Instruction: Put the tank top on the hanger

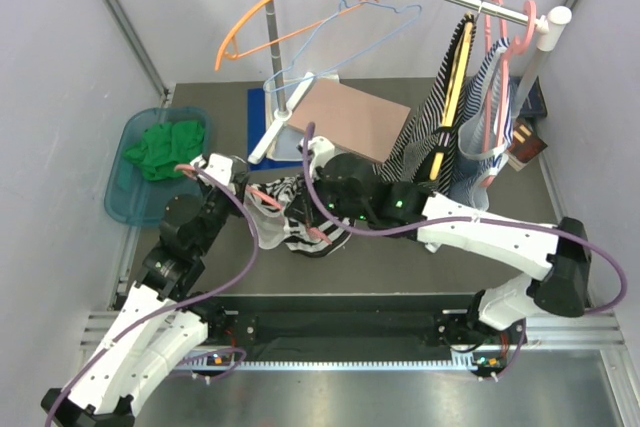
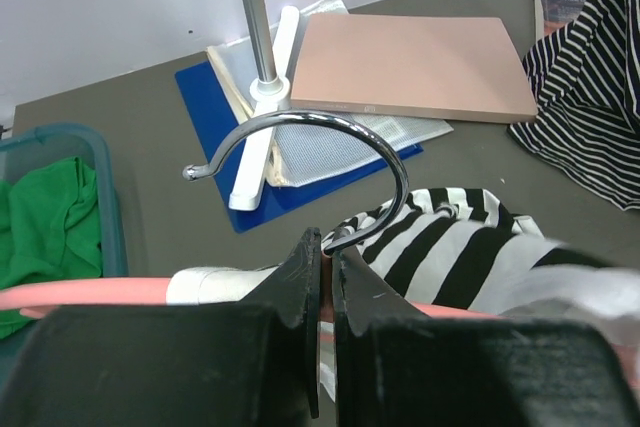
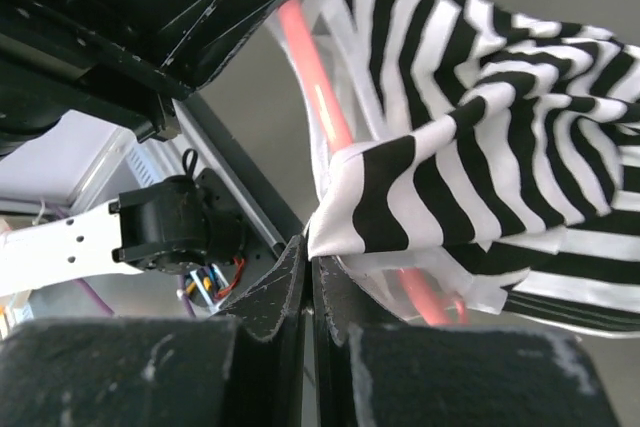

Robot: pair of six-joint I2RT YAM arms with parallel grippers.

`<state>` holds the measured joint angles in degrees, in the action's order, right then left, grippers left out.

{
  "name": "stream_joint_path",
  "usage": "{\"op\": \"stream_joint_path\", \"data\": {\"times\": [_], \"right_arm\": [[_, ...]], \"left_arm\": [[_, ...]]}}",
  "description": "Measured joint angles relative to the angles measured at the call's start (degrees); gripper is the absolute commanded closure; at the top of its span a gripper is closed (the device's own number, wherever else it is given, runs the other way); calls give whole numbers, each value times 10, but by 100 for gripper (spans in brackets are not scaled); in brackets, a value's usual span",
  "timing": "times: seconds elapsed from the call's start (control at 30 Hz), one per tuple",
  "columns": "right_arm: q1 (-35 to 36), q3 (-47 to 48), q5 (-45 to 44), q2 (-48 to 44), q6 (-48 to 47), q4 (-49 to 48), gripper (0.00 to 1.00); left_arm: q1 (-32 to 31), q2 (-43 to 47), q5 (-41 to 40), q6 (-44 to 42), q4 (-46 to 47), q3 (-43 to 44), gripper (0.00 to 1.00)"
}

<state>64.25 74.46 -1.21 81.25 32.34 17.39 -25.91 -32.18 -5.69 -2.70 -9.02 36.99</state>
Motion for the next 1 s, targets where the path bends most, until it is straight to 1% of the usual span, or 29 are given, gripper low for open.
{"op": "stream_joint_path", "data": {"times": [0.1,0.13,0.17,0.2,0.23,0.3,0.4,0.47,0.53,0.7,0.73,0.87,1.0], "right_arm": [[13,18,5,31,-3,-2,100],[16,26,6,43,-3,-1,98],[16,31,7,52,-4,-2,90],[17,40,7,61,-4,-1,62],[16,48,8,70,-5,1,46],[17,59,10,78,-9,4,20],[18,68,-1,75,-22,11,11],[19,68,-14,65,-31,23,8],[19,52,-29,40,-42,25,8],[19,-17,-61,-58,-81,36,9],[19,-22,-63,-64,-85,39,9],[19,-55,-67,-86,-103,42,15],[22,-90,-62,-91,-114,41,18]], "left_arm": [[0,12,-1,0,0,-2,100],[0,15,0,0,0,-2,100],[0,17,2,1,0,-2,100],[0,17,3,2,0,-2,100],[0,17,6,4,0,-2,100],[0,15,14,9,0,-2,100],[0,2,38,14,0,-2,100],[0,-5,53,16,0,-2,100],[0,-12,68,17,0,-2,100],[0,-15,114,22,0,-2,100],[0,-15,118,23,0,-2,100],[0,-15,134,31,0,-2,100],[0,-15,149,38,0,-2,100]]}}
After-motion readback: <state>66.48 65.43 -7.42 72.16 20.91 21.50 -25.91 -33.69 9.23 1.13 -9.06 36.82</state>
